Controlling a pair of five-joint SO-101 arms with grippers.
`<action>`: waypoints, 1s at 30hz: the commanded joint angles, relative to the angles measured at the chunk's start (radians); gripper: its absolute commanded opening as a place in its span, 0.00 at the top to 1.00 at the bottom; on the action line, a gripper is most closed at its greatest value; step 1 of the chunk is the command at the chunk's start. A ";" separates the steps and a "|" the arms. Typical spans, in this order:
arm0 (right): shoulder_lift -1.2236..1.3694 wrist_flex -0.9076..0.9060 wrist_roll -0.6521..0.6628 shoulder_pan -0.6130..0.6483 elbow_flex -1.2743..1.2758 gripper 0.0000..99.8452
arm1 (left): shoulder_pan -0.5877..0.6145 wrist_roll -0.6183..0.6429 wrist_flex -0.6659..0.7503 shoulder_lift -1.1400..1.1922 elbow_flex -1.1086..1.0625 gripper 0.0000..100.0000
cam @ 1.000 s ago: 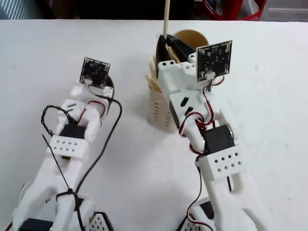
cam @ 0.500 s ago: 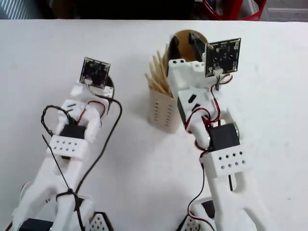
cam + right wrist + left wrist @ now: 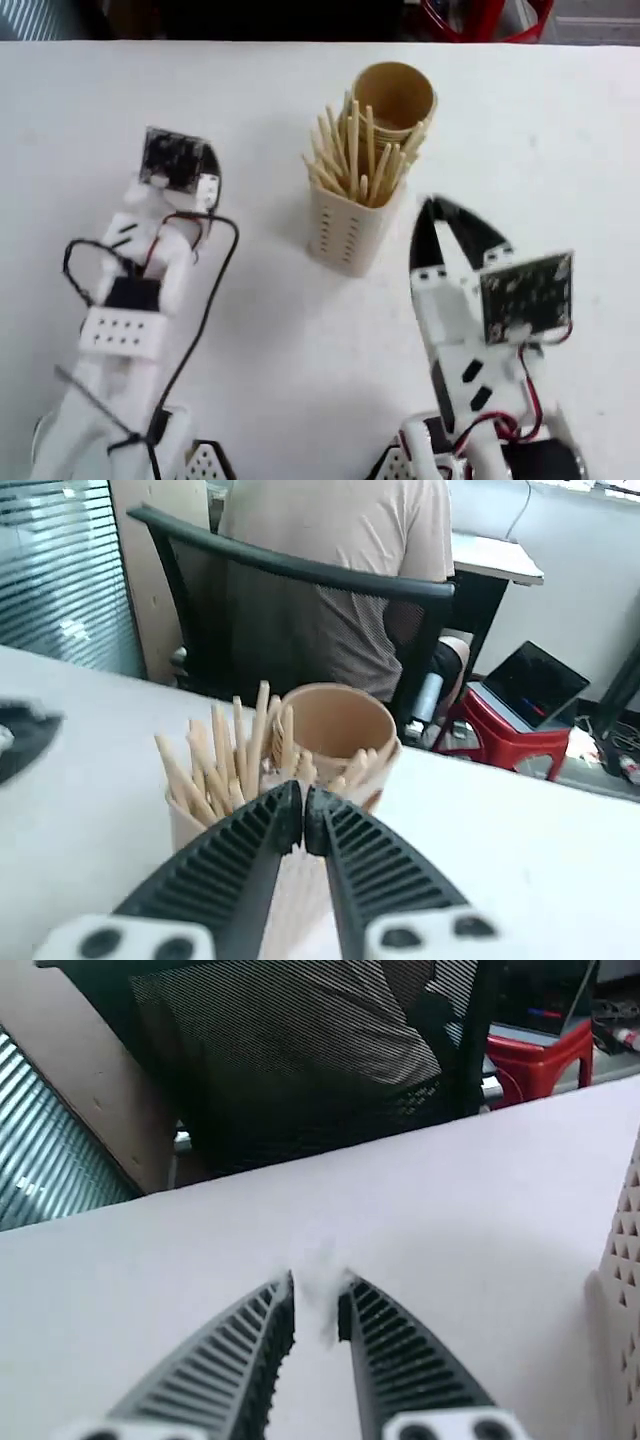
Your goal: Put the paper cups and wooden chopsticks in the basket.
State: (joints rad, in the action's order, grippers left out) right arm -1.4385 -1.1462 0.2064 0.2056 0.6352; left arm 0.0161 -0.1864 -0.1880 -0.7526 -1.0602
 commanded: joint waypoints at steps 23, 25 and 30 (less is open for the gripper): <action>-0.366 -0.099 0.212 -0.315 0.988 0.98 | 0.140 -0.008 -0.680 -1.007 -0.637 0.90; -0.366 -0.093 0.212 -0.315 1.045 0.98 | 0.140 -0.008 -0.776 -1.007 -0.637 0.90; -0.361 -0.101 0.212 -0.315 1.056 0.98 | 0.140 -0.008 -0.942 -1.009 -0.637 0.90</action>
State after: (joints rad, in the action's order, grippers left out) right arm -1.7944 -1.2597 0.4074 -0.1059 1.6817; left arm 0.1511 -0.1864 -1.0288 -1.7607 -1.6970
